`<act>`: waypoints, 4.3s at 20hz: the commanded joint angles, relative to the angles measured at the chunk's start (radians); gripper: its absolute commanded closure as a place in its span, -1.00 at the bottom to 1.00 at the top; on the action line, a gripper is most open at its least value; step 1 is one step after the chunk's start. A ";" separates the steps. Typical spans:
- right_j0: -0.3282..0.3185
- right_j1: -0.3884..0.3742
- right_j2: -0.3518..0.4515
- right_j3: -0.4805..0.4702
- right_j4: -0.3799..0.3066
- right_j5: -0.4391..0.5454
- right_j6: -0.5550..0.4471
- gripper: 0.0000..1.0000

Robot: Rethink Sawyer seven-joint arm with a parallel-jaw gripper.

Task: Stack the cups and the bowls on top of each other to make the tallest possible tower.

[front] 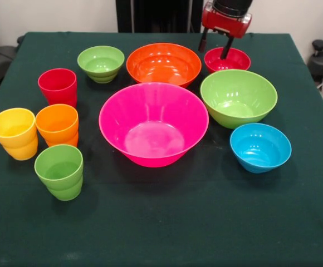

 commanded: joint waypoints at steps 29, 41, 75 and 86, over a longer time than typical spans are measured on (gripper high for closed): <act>-0.168 0.000 0.089 -0.294 0.022 0.240 0.032 -1.00; -0.367 -0.047 0.207 -0.185 -0.195 0.149 -0.131 -1.00; -0.575 0.014 0.450 -0.387 -0.456 0.373 -0.157 -1.00; -0.514 -0.093 0.409 -0.323 -0.428 0.447 -0.050 -1.00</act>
